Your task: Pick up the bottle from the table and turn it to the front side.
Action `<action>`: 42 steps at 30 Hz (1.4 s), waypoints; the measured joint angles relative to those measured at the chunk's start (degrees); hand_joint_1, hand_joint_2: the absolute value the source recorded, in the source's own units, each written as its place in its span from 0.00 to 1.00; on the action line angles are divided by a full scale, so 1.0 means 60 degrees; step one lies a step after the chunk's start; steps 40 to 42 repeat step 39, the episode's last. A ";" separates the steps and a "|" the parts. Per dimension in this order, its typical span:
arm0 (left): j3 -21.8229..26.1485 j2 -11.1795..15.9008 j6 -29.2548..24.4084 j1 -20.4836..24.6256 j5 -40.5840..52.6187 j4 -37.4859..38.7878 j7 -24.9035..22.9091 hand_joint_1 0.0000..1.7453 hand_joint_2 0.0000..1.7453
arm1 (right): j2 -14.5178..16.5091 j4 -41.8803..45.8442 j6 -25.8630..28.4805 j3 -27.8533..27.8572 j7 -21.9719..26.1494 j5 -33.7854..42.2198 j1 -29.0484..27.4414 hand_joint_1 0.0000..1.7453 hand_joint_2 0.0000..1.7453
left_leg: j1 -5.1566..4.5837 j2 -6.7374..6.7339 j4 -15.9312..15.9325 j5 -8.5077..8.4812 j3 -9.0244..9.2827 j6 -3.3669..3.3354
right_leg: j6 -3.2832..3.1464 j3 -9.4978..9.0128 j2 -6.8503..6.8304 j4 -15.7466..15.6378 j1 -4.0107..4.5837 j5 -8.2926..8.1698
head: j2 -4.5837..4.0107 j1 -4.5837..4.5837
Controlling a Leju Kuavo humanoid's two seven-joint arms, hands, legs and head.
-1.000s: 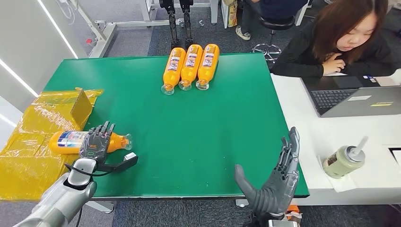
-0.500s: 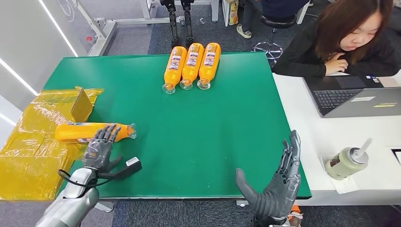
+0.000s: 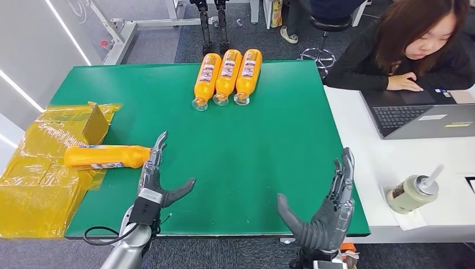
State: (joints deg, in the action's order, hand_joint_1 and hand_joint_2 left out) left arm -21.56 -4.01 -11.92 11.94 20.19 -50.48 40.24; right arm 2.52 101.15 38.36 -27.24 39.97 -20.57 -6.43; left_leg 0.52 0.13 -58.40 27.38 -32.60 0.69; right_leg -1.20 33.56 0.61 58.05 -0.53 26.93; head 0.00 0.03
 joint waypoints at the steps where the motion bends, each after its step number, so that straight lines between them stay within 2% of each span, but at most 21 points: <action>1: -0.0100 -0.0059 0.0189 -0.0101 -0.0434 -0.0272 0.0001 0.00 1.00 | -0.0001 -0.0069 0.0000 0.0001 0.0000 -0.0123 -0.0009 0.00 1.00 | 0.0000 0.0001 0.0000 0.0001 -0.0001 -0.0001 | 0.0002 0.0001 -0.0002 0.0000 0.0000 0.0002 | 0.0000 0.0000; 7: -0.0502 -0.0539 0.2150 -0.0679 -0.3165 -0.1346 0.0004 0.00 1.00 | -0.0005 -0.0818 0.0000 0.0002 -0.0002 -0.0779 -0.0084 0.00 1.00 | 0.0000 0.0000 0.0000 0.0004 -0.0007 -0.0006 | 0.0005 0.0002 -0.0001 -0.0001 0.0000 0.0004 | 0.0000 0.0001; 14: -0.0481 -0.0894 0.3090 -0.1164 -0.4041 -0.2007 0.0004 0.00 1.00 | -0.0001 -0.1292 0.0001 0.0015 -0.0002 -0.0899 -0.0292 0.00 1.00 | 0.0000 0.0000 0.0000 0.0009 -0.0010 -0.0013 | 0.0006 0.0003 -0.0005 -0.0001 0.0000 0.0005 | 0.0000 0.0003; 22: -0.0195 -0.0999 0.3059 -0.1330 -0.3751 -0.2202 0.0004 0.00 1.00 | 0.0044 -0.1725 0.0004 0.0015 -0.0001 -0.0713 -0.0127 0.00 1.00 | 0.0001 -0.0003 0.0000 0.0011 -0.0010 -0.0018 | 0.0006 0.0002 -0.0003 0.0000 0.0001 0.0004 | 0.0000 0.0001; 33: 0.0776 -0.1096 0.2108 -0.1214 -0.2757 -0.2296 0.0004 0.00 1.00 | 0.0393 -0.3179 -0.0076 0.0012 -0.0059 -0.0069 0.1720 0.00 1.00 | 0.0001 -0.0003 -0.0008 0.0000 -0.0008 -0.0012 | 0.0005 0.0001 -0.0003 0.0006 0.0001 0.0002 | 0.0000 0.0002; 42: 0.0962 -0.1128 0.2054 -0.1162 -0.2680 -0.2367 0.0004 0.00 1.00 | 0.0473 -0.3433 -0.0076 0.0012 -0.0064 -0.0062 0.2000 0.00 1.00 | 0.0001 -0.0001 -0.0008 0.0003 -0.0012 -0.0013 | 0.0006 0.0002 -0.0005 0.0004 0.0001 0.0004 | 0.0000 0.0003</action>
